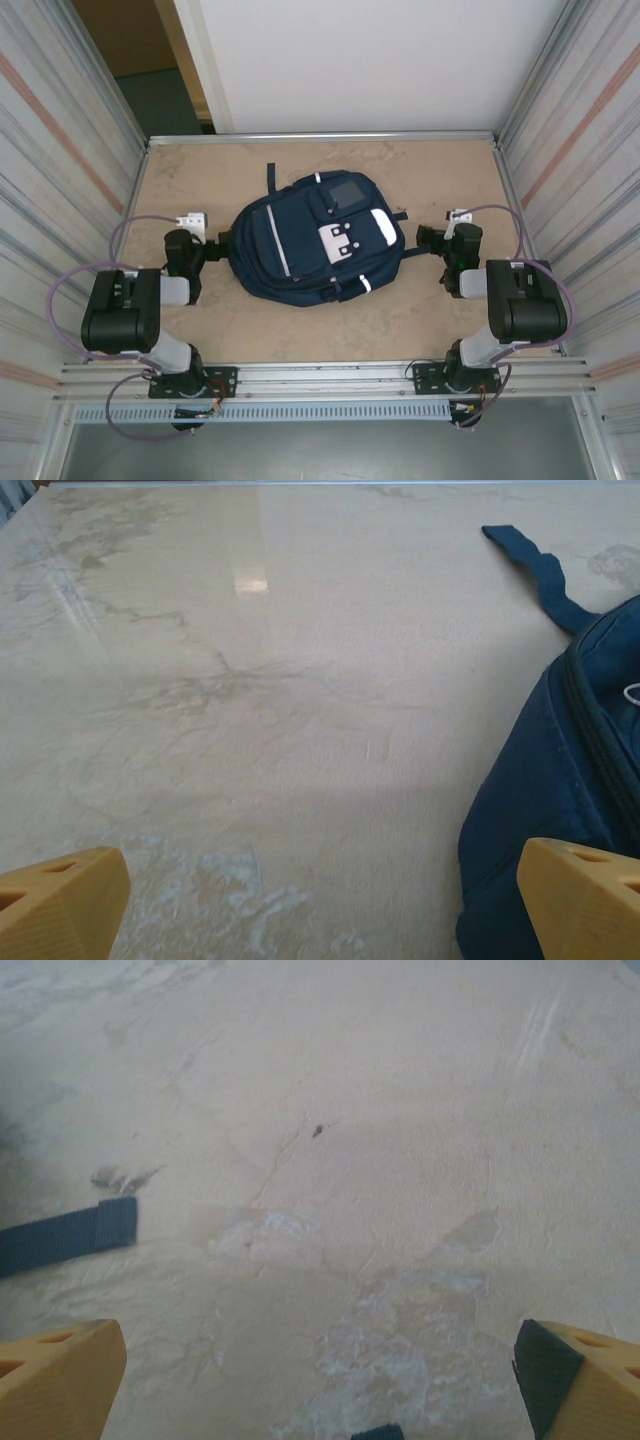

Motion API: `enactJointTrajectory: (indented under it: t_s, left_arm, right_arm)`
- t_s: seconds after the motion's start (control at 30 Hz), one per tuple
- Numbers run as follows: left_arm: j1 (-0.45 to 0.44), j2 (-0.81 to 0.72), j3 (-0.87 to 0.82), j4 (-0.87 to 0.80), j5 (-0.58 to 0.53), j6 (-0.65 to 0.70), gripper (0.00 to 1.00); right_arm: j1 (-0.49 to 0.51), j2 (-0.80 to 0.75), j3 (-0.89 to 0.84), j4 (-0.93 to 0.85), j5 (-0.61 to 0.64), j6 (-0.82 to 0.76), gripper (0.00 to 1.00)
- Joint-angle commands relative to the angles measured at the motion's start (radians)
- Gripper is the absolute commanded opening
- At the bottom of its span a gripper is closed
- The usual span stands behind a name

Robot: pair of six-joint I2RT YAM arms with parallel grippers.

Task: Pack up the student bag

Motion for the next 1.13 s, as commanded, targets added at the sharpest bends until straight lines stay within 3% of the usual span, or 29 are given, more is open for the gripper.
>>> enactJointTrajectory:
  t_s: [0.0,0.33,1.1]
  left_arm:
    - [-0.017,-0.015,0.045,-0.036,-0.03,-0.006,0.99]
    - [-0.057,-0.012,0.059,-0.048,-0.056,0.039,0.99]
    - [-0.055,-0.01,0.059,-0.043,-0.054,0.039,0.99]
  right_arm:
    - [-0.009,0.003,0.032,0.023,0.007,0.003,0.99]
    - [-0.006,-0.004,0.031,0.011,0.0,-0.002,0.99]
    - [-0.013,-0.004,0.038,-0.003,-0.025,-0.004,0.99]
